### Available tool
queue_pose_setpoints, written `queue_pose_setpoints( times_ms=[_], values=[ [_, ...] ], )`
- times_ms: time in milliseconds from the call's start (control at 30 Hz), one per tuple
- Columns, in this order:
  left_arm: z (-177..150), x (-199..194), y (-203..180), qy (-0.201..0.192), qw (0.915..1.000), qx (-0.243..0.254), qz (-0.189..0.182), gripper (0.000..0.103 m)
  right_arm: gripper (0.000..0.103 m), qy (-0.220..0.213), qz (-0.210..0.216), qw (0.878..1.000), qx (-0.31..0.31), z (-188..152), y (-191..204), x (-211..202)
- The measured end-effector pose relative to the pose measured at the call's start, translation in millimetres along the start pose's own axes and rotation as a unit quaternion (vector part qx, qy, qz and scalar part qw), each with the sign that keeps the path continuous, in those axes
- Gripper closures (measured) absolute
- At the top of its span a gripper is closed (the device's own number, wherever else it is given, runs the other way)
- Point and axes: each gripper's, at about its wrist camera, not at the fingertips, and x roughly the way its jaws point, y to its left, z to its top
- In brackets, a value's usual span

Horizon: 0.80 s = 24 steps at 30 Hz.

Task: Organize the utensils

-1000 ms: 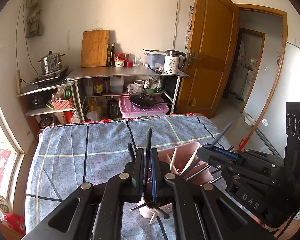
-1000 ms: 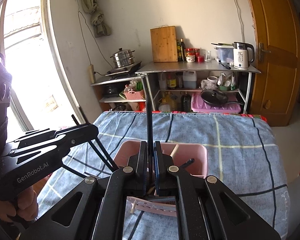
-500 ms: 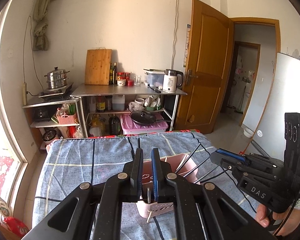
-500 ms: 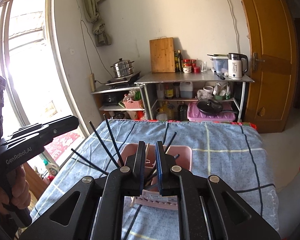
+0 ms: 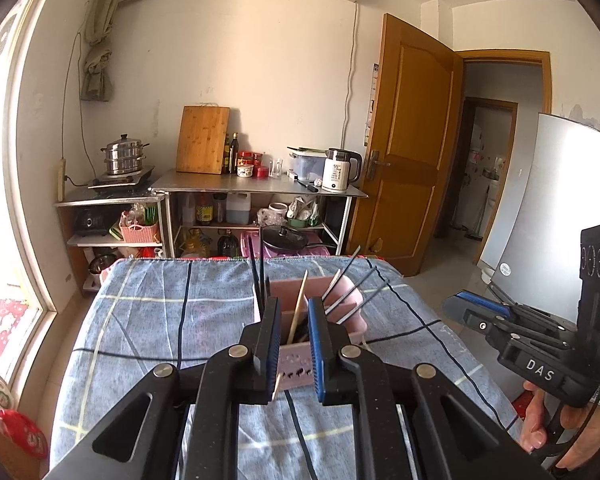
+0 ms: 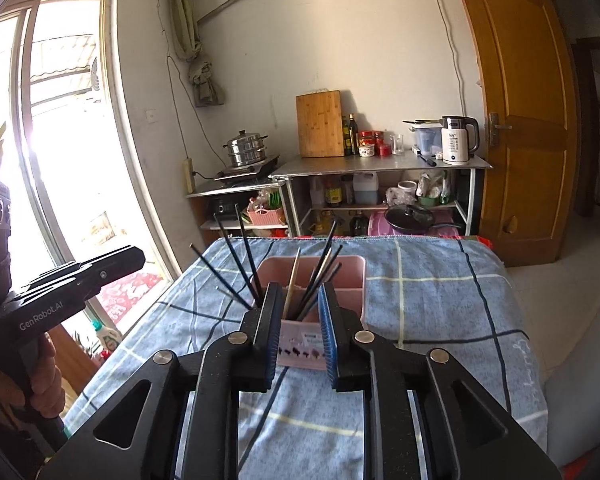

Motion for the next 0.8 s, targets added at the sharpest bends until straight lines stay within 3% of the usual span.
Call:
queue_pose_setpoints(
  times_ms=[167, 300, 467, 800],
  values=[
    [-29, -12, -8, 0.005, 1.0, -0.003, 0.005, 0.089, 0.083, 0.004, -0.008, 1.0, -0.009, -23, 4, -17],
    [-49, -22, -14, -0.001, 0.9999, -0.001, 0.011, 0.079, 0.082, 0.005, -0.012, 1.0, -0.011, -41, 7, -27],
    [-75, -30, -19, -0.012, 0.9998, 0.004, 0.016, 0.079, 0.082, -0.001, -0.012, 1.0, -0.009, -64, 11, -37],
    [-125, -29, -26, 0.004, 0.9997, 0.007, 0.024, 0.079, 0.082, -0.006, -0.01, 1.0, -0.014, -111, 16, -44]
  ],
)
